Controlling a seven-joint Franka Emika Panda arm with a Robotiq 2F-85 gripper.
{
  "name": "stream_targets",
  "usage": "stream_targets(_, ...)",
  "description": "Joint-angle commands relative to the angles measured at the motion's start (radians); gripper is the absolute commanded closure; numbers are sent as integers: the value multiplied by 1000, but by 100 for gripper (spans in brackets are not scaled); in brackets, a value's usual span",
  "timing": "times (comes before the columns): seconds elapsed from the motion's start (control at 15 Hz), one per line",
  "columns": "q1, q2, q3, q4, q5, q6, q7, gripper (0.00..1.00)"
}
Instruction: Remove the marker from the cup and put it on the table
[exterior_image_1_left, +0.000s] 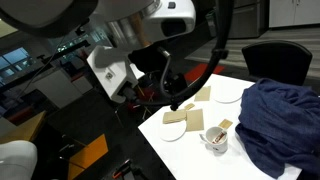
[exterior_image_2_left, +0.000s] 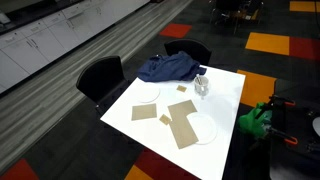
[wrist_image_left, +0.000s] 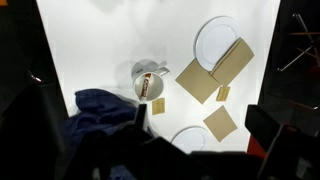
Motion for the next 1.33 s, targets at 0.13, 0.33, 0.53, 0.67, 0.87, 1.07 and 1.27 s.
stream_targets(0.13, -44, 6, 39, 3, 13, -5, -11, 0)
stream_targets(0.33, -49, 10, 64, -5, -1, 20, 20, 0)
stream_targets(0.53, -54, 25, 118, -31, -10, 113, 101, 0)
stream_targets(0.67, -52, 42, 156, -60, -10, 221, 172, 0)
stream_targets(0.87, -53, 79, 213, -107, -39, 389, 292, 0)
stream_targets(1.07, -60, 135, 250, -139, -105, 509, 411, 0)
stream_targets(1.27, -64, 199, 261, -147, -158, 557, 493, 0)
